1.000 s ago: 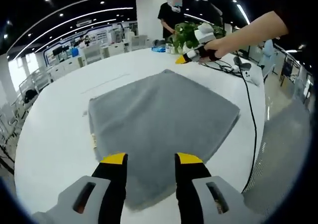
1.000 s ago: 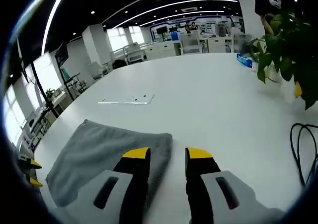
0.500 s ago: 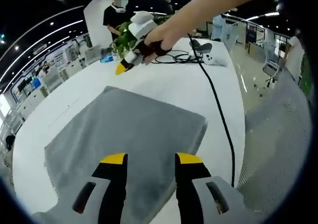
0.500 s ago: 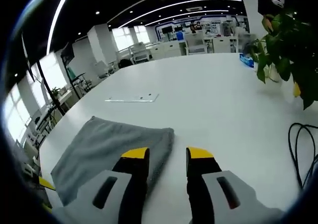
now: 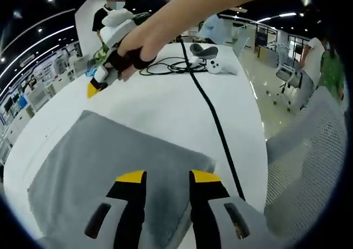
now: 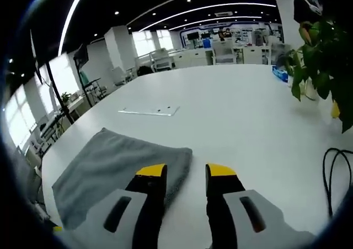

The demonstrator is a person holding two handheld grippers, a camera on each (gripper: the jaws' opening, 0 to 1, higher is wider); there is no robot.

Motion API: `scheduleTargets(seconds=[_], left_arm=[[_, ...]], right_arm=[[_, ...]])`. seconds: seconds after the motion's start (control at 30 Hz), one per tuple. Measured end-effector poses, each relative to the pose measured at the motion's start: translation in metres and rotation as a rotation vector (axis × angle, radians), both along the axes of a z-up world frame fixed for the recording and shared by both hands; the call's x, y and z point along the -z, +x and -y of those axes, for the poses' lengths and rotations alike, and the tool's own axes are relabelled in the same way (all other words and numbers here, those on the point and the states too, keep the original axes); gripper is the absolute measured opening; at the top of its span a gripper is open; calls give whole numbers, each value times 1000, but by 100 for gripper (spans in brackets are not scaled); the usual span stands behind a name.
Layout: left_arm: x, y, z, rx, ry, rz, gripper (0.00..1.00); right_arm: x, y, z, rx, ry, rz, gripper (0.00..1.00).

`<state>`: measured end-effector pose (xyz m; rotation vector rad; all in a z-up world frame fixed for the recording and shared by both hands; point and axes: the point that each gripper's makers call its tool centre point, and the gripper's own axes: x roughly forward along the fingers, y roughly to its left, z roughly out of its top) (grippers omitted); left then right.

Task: Fold the towel on the table until its edges align and the towel forms a compact rectangular stack.

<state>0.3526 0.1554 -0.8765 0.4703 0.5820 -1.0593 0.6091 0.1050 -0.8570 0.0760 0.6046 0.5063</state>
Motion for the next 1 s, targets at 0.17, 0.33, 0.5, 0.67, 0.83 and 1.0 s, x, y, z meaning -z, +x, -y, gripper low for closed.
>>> scheduleTargets(seconds=[0.17, 0.33, 0.5, 0.67, 0.83, 1.0], left_arm=[[6, -10, 17, 30, -6, -24, 23], [11, -18, 23, 49, -15, -60, 17], [14, -22, 26, 57, -19, -80, 14], [19, -27, 33, 73, -21, -86, 13], [25, -30, 38, 72, -28, -110, 12], [28, -31, 37, 66, -6, -104, 12]], right_arm=[[3, 3, -3, 14, 3, -1, 27], [8, 6, -5, 42, 33, -5, 27], [17, 6, -12, 39, 42, -22, 27], [22, 10, -17, 36, 52, -25, 26], [30, 12, -23, 28, 41, -35, 26], [33, 15, -23, 32, 29, -27, 26]])
